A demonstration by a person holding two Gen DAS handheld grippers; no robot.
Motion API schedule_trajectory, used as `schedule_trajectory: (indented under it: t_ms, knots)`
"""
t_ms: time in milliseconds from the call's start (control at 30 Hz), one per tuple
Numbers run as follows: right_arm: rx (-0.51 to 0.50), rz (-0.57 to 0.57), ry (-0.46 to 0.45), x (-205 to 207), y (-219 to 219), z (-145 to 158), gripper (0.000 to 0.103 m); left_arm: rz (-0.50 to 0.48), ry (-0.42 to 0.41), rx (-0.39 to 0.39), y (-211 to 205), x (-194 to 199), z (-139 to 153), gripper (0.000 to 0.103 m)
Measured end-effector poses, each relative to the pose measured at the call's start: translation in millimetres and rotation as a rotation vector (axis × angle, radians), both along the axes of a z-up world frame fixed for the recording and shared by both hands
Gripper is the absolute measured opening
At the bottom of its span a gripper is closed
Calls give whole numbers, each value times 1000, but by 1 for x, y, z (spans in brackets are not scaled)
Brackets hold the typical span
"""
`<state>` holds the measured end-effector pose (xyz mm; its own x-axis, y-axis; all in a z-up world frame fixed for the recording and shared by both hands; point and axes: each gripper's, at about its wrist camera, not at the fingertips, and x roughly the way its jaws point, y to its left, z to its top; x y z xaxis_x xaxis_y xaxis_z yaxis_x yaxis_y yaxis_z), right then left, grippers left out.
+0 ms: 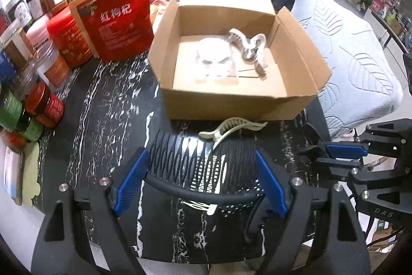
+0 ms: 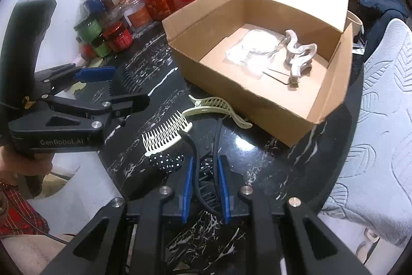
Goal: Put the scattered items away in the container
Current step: 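Lift the black comb and black clip and carry both toward the box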
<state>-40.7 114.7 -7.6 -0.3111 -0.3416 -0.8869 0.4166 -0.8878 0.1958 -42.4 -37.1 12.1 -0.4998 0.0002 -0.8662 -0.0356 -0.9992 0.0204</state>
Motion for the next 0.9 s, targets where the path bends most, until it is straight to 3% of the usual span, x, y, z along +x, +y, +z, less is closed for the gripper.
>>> schedule_trajectory:
  t_ms: [400, 900]
  knots:
    - [-30, -45, 47, -8, 10, 26, 18, -55, 43, -13, 19, -24, 28, 81]
    - [-40, -77, 114, -61, 22, 54, 18, -103, 89, -17, 20, -85, 48, 81]
